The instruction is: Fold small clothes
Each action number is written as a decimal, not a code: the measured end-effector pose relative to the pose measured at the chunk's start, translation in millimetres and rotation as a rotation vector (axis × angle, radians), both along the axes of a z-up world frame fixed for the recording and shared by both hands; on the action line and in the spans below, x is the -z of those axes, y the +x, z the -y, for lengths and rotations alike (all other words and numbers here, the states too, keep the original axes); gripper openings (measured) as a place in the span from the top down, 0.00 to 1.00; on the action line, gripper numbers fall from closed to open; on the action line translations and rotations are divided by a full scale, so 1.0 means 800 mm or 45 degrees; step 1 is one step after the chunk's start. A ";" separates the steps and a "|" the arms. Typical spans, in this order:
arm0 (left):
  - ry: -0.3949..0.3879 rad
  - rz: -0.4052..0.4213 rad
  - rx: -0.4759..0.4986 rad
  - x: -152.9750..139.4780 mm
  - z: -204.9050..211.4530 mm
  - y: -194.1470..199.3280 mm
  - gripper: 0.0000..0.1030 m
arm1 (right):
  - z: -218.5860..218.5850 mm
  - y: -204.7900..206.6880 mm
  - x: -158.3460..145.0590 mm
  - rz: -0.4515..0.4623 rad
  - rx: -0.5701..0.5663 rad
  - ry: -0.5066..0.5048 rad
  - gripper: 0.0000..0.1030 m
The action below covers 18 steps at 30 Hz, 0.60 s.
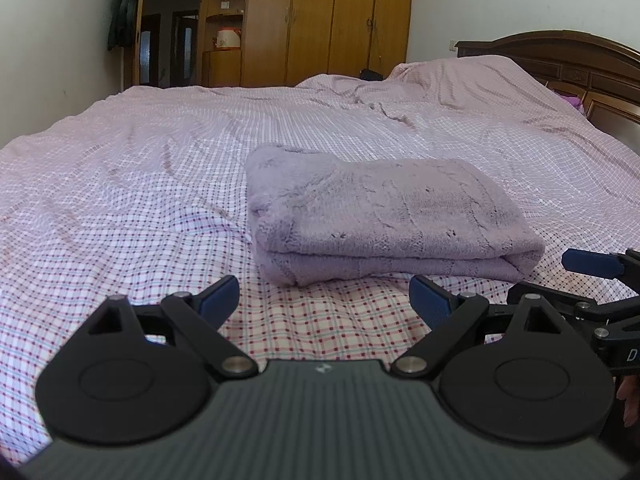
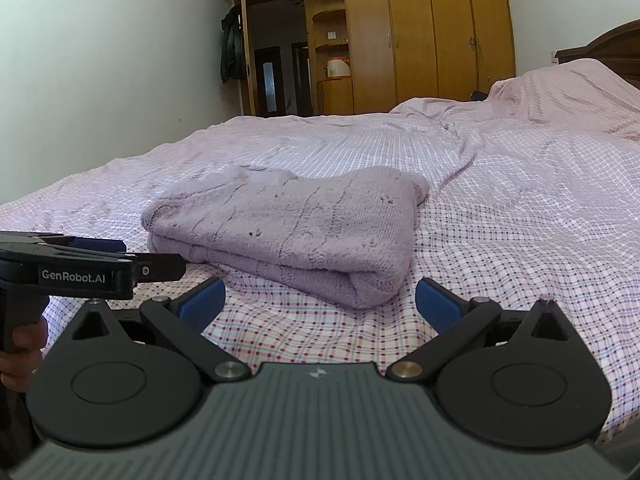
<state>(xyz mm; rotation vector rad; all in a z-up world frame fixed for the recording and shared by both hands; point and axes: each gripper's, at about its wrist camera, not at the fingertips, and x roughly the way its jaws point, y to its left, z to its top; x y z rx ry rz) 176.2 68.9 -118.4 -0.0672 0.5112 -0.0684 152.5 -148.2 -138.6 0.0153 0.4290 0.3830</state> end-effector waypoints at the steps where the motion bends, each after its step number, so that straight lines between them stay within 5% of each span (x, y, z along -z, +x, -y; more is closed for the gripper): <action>1: -0.010 -0.006 0.001 0.000 -0.001 0.001 0.10 | 0.000 0.000 0.000 -0.001 0.000 0.000 0.00; 18: 0.004 -0.015 -0.002 0.002 0.001 0.000 0.10 | 0.001 0.001 0.003 -0.003 -0.009 0.001 0.00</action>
